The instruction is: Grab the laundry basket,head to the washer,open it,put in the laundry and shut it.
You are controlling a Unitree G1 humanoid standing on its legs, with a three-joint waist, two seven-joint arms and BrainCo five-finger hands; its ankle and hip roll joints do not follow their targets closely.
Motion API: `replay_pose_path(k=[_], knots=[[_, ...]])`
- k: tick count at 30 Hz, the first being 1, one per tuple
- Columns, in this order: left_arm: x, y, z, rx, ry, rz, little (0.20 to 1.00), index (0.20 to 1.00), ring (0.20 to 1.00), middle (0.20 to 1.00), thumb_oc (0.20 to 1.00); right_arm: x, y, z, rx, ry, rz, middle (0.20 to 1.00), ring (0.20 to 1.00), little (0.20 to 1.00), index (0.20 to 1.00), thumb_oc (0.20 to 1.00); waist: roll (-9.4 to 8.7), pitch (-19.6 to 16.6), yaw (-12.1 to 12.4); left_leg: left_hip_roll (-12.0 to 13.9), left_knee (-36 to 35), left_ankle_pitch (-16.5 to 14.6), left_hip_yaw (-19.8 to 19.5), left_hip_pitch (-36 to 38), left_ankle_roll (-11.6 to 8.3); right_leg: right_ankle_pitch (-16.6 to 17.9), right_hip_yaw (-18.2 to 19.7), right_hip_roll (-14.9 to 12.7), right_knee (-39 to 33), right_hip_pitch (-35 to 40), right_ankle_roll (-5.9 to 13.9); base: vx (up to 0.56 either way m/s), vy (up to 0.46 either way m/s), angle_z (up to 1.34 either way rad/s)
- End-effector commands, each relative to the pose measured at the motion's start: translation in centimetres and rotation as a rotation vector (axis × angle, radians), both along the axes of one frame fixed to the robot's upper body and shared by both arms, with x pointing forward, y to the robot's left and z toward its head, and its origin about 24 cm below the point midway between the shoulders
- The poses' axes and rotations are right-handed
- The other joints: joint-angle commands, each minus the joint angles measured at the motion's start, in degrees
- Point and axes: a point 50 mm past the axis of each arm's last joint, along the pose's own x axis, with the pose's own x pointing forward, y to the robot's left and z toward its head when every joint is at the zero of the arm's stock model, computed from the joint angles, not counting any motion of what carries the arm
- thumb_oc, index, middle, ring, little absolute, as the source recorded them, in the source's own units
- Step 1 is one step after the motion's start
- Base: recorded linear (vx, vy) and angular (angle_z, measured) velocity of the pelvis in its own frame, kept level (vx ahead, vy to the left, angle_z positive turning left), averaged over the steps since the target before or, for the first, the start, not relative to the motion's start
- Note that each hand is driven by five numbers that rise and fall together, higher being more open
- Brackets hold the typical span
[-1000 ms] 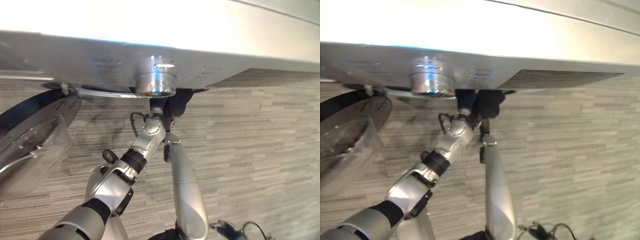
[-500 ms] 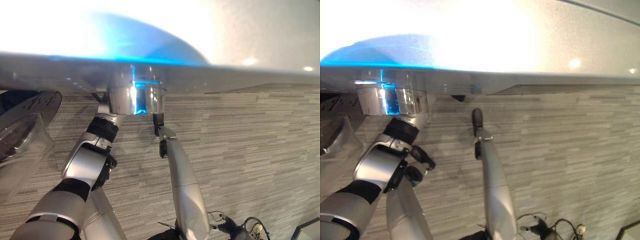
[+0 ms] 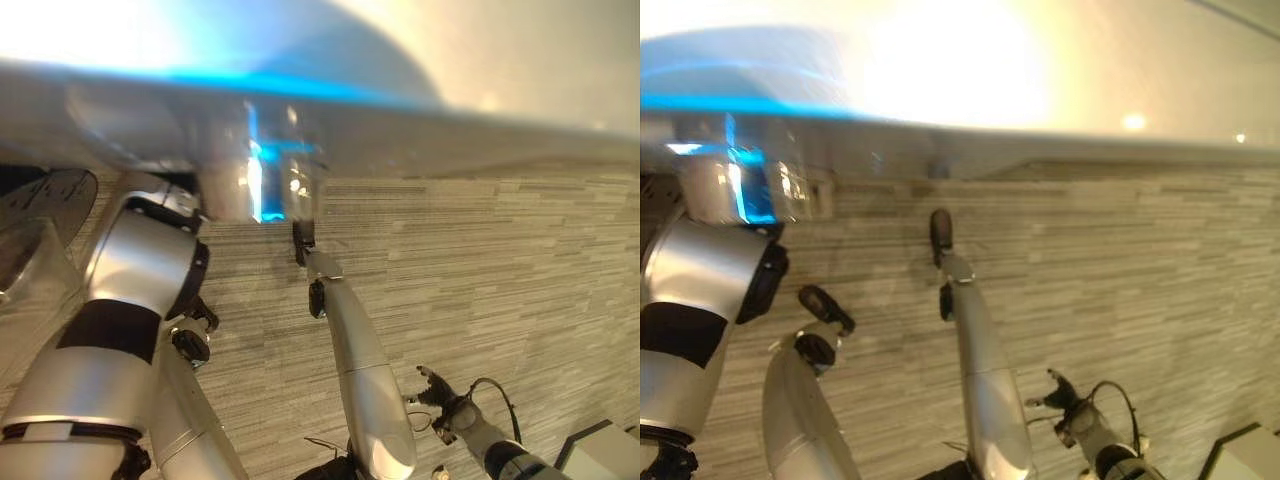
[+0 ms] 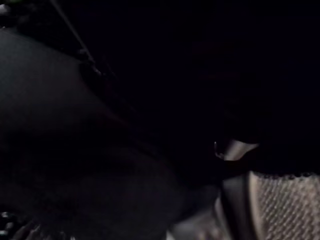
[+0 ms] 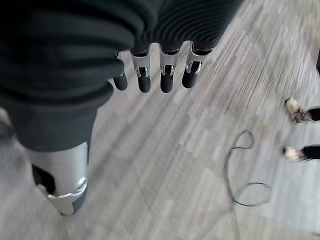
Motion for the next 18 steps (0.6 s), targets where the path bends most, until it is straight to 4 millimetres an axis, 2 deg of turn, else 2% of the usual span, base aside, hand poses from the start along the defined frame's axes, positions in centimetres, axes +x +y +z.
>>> replay_pose_path(k=[1, 2, 3, 4, 5, 6, 8, 9, 12, 14, 18], knots=[[-7.9, -5.8, 8.7, -0.028, -0.54, -0.215, 0.57, 0.57, 0.57, 0.57, 0.57, -7.3, -1.9, -2.8, -0.046, 0.232, -0.016, 1.0, 1.0, 1.0, 1.0, 1.0, 4.15, -12.4, 0.5, 2.7, 1.8, -7.2, -4.3, 4.9, -3.18, -2.1, 3.7, 1.0, -0.5, -2.9, 6.33, 0.02, -0.012, -0.03], [-7.9, -5.9, 8.6, -0.028, -0.538, -0.213, 1.0, 1.0, 1.0, 1.0, 1.0, -7.3, -1.9, -2.9, -0.047, 0.233, -0.016, 1.0, 1.0, 1.0, 1.0, 1.0, 4.12, -12.5, 0.6, 2.7, 1.8, -7.2, -4.3, 5.0, -3.18, -2.1, 3.7, 1.0, -0.5, -2.8, 6.33, 0.0, 0.0, 0.0], [-6.2, -8.1, 5.9, 0.051, -0.441, -0.255, 1.0, 1.0, 1.0, 1.0, 1.0, -7.3, -1.6, -2.9, -0.021, 0.232, -0.026, 1.0, 1.0, 1.0, 1.0, 1.0, 4.07, -12.2, 0.4, 2.4, 1.4, -7.3, -4.6, 5.7, -3.01, -2.4, 4.1, 1.3, -0.5, -2.5, 5.97, 0.0, 0.0, 0.0], [-4.9, -8.7, 4.1, 0.122, -0.358, -0.245, 1.0, 1.0, 1.0, 1.0, 1.0, -7.6, -1.4, -3.0, -0.01, 0.235, -0.022, 1.0, 1.0, 1.0, 1.0, 1.0, 3.91, -12.1, 0.4, 2.4, 1.3, -7.2, -4.7, 6.1, -3.01, -2.5, 4.3, 1.4, -0.6, -2.2, 5.79, 0.0, 0.0, 0.0], [-4.2, -8.7, 3.3, 0.161, -0.32, -0.234, 1.0, 1.0, 1.0, 1.0, 1.0, -7.8, -1.4, -3.0, -0.007, 0.234, -0.022, 1.0, 1.0, 1.0, 1.0, 1.0, 3.84, -12.1, 0.3, 2.3, 1.1, -7.2, -4.7, 6.4, -2.97, -2.5, 4.3, 1.5, -0.6, -2.0, 5.68, 0.0, -0.039, 0.0], [-2.9, -9.0, 1.3, 0.31, -0.24, -0.205, 1.0, 1.0, 1.0, 1.0, 1.0, -7.8, -1.6, -2.9, -0.009, 0.222, -0.031, 1.0, 1.0, 1.0, 1.0, 1.0, 4.0, -12.0, 0.4, 2.1, 0.8, -7.1, -5.1, 6.3, -2.89, -2.6, 4.4, 1.4, -1.0, -1.7, 5.35, 0.0, 0.0, 0.0], [-2.9, -9.0, 1.2, 0.311, -0.239, -0.205, 1.0, 1.0, 1.0, 1.0, 1.0, -7.8, -1.6, -2.9, -0.008, 0.223, -0.031, 1.0, 1.0, 1.0, 1.0, 1.0, 3.96, -12.0, 0.4, 2.1, 0.8, -7.1, -5.2, 6.3, -2.89, -2.6, 4.3, 1.4, -1.0, -1.6, 5.34, 0.0, -0.033, 0.08], [-1.8, -9.2, -0.6, 0.559, -0.159, -0.128, 1.0, 1.0, 1.0, 1.0, 1.0, -8.0, -1.5, -2.9, 0.003, 0.21, -0.029, 1.0, 1.0, 1.0, 1.0, 1.0, 4.49, -11.8, 0.8, 1.9, 0.7, -6.7, -5.7, 5.8, -2.9, -2.7, 4.2, 1.2, -1.0, -1.6, 5.08, 0.0, -0.062, 0.1], [-0.9, -9.1, -2.3, 0.887, -0.105, -0.001, 1.0, 1.0, 1.0, 1.0, 1.0, -7.9, -1.4, -2.7, 0.031, 0.19, -0.034, 1.0, 1.0, 1.0, 1.0, 1.0, 5.72, -11.5, 1.8, 1.4, -0.6, -5.9, -6.5, 5.4, -3.05, -2.7, 3.8, 0.7, -1.7, -1.3, 4.9, 0.0, -0.079, 0.08], [-1.2, -10.0, -3.0, 1.038, -0.13, 0.04, 1.0, 1.0, 1.0, 1.0, 1.0, -7.9, -1.1, -2.7, 0.056, 0.182, -0.047, 1.0, 1.0, 1.0, 1.0, 1.0, 6.36, -11.2, 2.5, 1.0, -1.3, -5.3, -7.1, 5.0, -3.25, -2.7, 3.5, 0.4, -2.0, -1.2, 4.81, 0.0, -0.069, 0.15], [-1.2, -11.4, -5.6, 1.306, -0.142, 0.129, 1.0, 1.0, 1.0, 1.0, 1.0, -7.8, -0.3, -2.9, 0.105, 0.183, -0.068, 1.0, 1.0, 1.0, 1.0, 1.0, 7.21, -10.9, 3.9, 0.7, -3.0, -4.0, -8.1, 5.0, -3.76, -2.9, 2.9, 0.1, -2.6, -0.6, 4.64, -0.01, -0.047, 0.23]])
